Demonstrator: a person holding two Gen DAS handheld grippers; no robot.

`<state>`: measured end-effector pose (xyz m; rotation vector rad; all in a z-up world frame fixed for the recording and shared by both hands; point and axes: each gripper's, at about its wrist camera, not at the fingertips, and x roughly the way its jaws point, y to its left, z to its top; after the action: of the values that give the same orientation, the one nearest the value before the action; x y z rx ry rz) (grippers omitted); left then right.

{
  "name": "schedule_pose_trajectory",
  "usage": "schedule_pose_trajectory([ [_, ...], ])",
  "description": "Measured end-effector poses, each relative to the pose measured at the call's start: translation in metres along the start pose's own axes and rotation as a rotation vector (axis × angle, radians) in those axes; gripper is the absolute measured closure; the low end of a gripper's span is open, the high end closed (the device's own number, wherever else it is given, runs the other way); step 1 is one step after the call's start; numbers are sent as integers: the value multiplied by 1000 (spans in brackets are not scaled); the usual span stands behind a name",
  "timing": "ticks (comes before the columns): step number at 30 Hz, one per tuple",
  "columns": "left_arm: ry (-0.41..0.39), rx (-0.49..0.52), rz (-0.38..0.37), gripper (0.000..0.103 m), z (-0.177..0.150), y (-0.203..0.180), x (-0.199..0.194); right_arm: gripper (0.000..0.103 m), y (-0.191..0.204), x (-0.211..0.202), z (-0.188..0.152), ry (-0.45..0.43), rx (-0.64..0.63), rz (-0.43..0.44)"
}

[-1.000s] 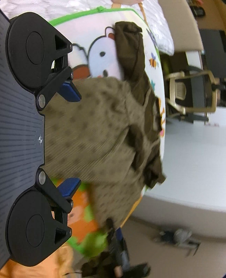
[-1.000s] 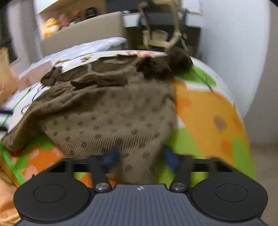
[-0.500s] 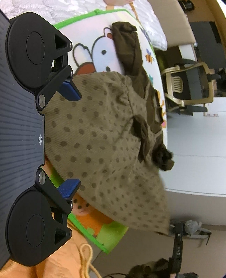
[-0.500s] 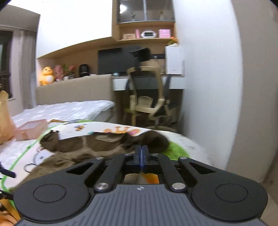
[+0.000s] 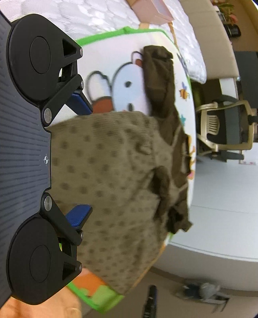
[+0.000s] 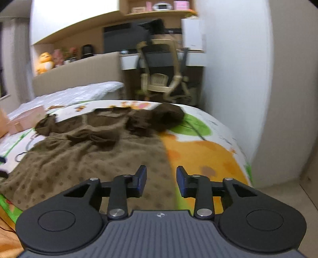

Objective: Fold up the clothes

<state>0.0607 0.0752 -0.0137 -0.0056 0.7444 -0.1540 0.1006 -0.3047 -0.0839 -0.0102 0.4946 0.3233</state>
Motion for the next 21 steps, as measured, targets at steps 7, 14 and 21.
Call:
schedule_pose_trajectory([
  [7,-46,-185,5,4,47,29,40,34,40,35,22,11,-113,124],
  [14,-110,-470,140,4,109,105,102,10,75,92,34,70,-95,232],
  [21,-75,-476,351,4,152,151,166,0,89,102,26,131,-31,292],
])
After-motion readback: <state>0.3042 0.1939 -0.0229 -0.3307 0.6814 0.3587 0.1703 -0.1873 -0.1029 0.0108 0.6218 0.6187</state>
